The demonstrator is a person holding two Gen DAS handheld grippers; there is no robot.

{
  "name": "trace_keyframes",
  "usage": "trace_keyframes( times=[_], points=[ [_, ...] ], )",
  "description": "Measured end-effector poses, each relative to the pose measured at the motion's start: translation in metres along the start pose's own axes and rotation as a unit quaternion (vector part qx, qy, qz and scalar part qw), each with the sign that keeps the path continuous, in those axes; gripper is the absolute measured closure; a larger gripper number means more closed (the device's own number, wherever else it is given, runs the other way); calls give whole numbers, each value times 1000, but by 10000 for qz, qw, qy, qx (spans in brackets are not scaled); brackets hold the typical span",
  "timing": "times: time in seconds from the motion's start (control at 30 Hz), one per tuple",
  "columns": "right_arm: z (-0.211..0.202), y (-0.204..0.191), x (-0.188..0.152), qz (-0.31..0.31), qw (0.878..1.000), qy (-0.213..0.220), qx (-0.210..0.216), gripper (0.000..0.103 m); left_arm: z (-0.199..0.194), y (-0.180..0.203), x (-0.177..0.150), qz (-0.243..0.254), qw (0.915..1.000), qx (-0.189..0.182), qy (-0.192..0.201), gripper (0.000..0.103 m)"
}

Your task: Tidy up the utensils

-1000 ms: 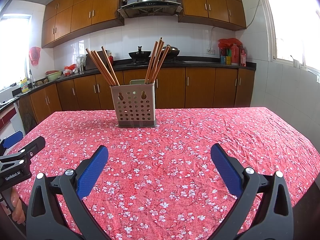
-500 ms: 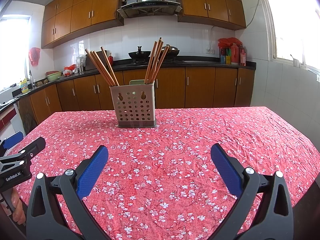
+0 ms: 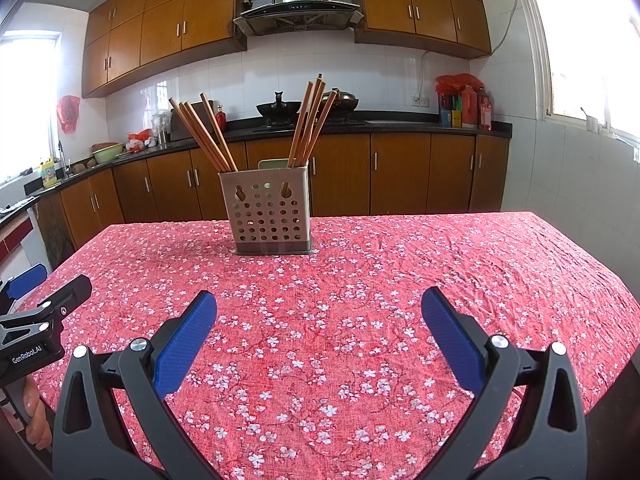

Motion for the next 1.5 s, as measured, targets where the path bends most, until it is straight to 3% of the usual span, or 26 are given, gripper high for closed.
trace_keyframes(
  times=[1.5],
  points=[
    [1,-3,1,25,10000,-21,6,2,0,-2,1,23,10000,-33,-23,4]
  ],
)
Point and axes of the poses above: each gripper's, at about its wrist camera, not at the fingertips, and z roughly the way its jaws point, y to its right, x to its top, the point moved 3 cm from there along z, roughly the way its jaws point, and after that the axes turned 15 degrees about -z, right-handed, at the moved point
